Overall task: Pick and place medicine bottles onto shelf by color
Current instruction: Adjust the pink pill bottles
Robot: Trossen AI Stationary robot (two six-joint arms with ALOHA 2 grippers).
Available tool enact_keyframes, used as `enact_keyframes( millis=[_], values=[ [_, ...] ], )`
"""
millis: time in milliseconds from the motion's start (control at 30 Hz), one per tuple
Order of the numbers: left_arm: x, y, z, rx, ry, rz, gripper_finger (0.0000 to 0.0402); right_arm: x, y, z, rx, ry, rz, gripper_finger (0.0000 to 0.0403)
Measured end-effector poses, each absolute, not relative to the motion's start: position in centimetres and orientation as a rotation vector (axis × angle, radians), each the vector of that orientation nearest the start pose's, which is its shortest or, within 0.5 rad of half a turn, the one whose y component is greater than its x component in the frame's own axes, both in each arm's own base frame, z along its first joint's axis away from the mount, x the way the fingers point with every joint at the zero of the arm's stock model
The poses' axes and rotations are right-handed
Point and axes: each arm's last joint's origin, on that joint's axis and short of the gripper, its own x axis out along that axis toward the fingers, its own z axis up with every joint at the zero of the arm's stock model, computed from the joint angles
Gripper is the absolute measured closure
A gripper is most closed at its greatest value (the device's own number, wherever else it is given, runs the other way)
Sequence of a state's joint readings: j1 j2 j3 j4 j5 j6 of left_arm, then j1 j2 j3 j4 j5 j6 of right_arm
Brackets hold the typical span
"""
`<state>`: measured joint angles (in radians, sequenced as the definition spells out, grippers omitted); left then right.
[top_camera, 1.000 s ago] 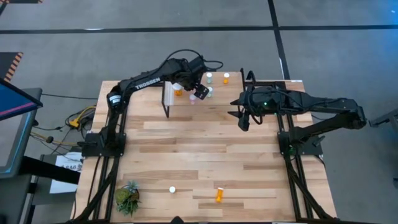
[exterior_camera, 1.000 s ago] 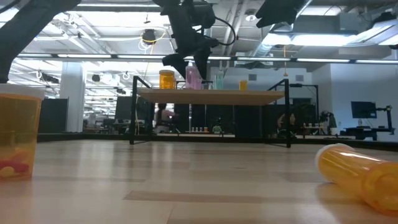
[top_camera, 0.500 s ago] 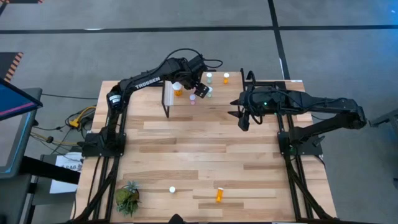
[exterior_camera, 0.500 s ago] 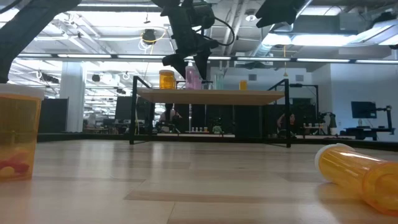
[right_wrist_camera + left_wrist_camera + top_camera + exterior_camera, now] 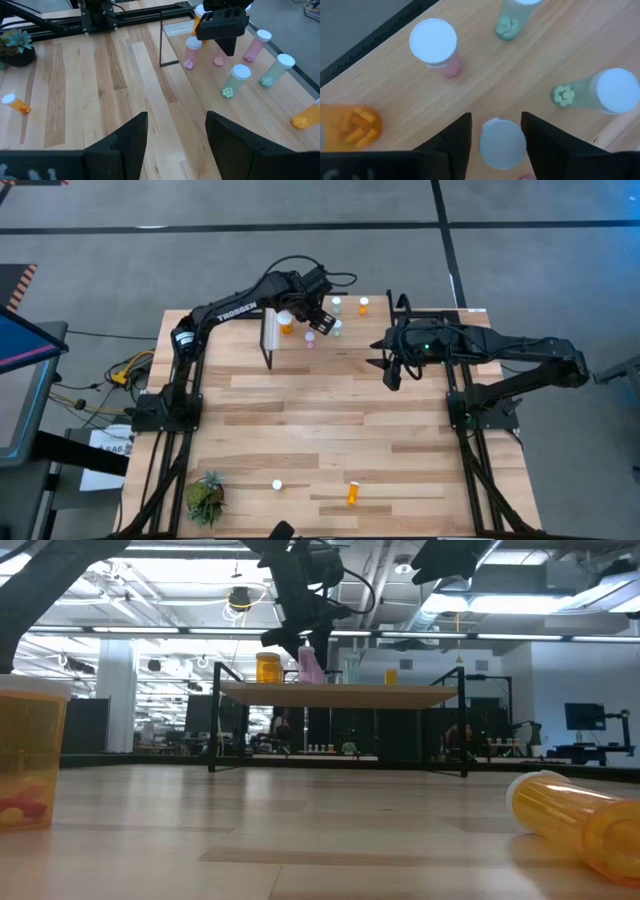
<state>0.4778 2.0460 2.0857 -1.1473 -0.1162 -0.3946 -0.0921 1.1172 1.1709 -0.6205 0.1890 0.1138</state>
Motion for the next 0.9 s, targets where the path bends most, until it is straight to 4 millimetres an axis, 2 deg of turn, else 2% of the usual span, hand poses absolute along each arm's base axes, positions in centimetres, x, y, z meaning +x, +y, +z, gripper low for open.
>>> enact_keyframes(
  millis=[767, 900],
  values=[
    [37.80, 19.95, 32.23, -0.536, 0.981, 0.741, 0.0257, 22.54, -2.63, 36.22, 0.083, 0.551, -0.306, 0.0182],
    [37.80, 19.95, 32.24, -0.535, 0.980, 0.741, 0.0271, 22.54, -2.63, 36.22, 0.083, 0.551, -0.306, 0.0182]
  ],
)
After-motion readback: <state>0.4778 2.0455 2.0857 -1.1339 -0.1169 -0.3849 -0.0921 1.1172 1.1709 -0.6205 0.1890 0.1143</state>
